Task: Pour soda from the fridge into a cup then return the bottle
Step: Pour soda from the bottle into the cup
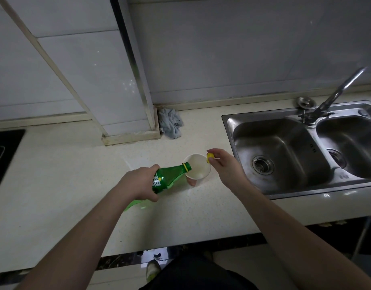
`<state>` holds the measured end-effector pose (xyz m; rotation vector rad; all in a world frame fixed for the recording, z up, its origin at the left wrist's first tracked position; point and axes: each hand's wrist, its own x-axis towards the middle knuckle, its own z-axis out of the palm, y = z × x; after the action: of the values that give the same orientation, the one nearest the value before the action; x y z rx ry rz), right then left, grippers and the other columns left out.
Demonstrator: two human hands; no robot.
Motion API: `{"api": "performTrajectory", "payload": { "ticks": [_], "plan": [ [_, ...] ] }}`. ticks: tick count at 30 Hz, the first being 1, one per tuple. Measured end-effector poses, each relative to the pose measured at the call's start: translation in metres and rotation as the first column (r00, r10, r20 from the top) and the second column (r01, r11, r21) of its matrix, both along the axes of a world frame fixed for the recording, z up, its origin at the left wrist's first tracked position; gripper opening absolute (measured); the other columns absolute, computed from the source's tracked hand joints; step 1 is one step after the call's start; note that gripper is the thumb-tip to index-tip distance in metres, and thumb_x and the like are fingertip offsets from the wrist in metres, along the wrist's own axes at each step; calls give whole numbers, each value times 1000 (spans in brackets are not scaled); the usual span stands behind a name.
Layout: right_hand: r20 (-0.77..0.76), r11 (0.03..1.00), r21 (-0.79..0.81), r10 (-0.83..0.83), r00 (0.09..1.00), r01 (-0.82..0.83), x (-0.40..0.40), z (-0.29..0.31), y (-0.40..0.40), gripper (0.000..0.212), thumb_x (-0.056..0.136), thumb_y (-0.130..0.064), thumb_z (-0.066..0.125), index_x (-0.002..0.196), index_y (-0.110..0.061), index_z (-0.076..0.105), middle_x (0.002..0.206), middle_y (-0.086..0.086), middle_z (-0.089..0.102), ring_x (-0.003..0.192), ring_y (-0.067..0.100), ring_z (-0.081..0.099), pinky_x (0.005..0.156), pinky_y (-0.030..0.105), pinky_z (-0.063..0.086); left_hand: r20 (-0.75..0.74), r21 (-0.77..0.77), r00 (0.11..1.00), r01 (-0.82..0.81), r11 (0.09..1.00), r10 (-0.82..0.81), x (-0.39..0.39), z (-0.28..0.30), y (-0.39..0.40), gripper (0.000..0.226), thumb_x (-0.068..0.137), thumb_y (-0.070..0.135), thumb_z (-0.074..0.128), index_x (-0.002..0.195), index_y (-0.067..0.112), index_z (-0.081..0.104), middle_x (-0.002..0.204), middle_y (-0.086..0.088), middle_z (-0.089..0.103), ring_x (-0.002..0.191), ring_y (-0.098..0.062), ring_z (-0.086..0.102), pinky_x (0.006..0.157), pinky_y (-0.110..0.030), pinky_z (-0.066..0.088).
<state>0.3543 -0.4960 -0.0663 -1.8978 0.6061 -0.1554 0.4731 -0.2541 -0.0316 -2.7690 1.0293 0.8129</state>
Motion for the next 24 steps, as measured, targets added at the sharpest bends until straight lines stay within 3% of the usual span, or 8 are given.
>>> {"api": "performTrajectory", "payload": {
  "ticks": [7,12,16,19,24],
  "plan": [
    [18,1000,8,-7,1000,7,-1,-5,-2,24,94,-23,57,118,-24,61,106,-8,68,98,4,62,82,16,46,23,51,1000,8,999,-9,-2,4,-3,79,65,41,76,132,26,38,98,5,53,82,-16,57,55,-25,41],
    [12,1000,21,-5,1000,5,-2,-6,-1,24,94,-24,57,118,-26,61,105,-9,68,98,4,61,78,13,43,44,75,999,15,997,-18,-3,8,-3,79,66,41,76,133,25,38,98,5,50,81,-15,56,54,-24,39],
    [22,1000,27,-4,1000,3,-1,-11,-2,24,93,-25,59,117,-27,61,107,-11,68,100,4,63,87,22,48,51,68,999,9,998,-12,-3,8,-2,79,64,41,77,132,25,40,97,6,51,82,-17,57,58,-26,44],
    [18,1000,16,-3,1000,2,-2,-12,-3,24,93,-25,59,117,-26,61,107,-10,68,100,5,63,87,22,48,56,70,998,14,997,-17,-4,8,-3,78,64,42,77,131,25,40,97,6,51,82,-16,57,58,-26,44],
    [17,1000,12,5,1000,-5,-2,-11,-3,26,93,-26,58,119,-25,61,107,-9,68,100,5,63,88,23,48,57,87,998,21,996,-26,-2,11,-4,80,65,42,77,133,24,39,108,1,58,84,-17,56,60,-27,45]
  ]
}}
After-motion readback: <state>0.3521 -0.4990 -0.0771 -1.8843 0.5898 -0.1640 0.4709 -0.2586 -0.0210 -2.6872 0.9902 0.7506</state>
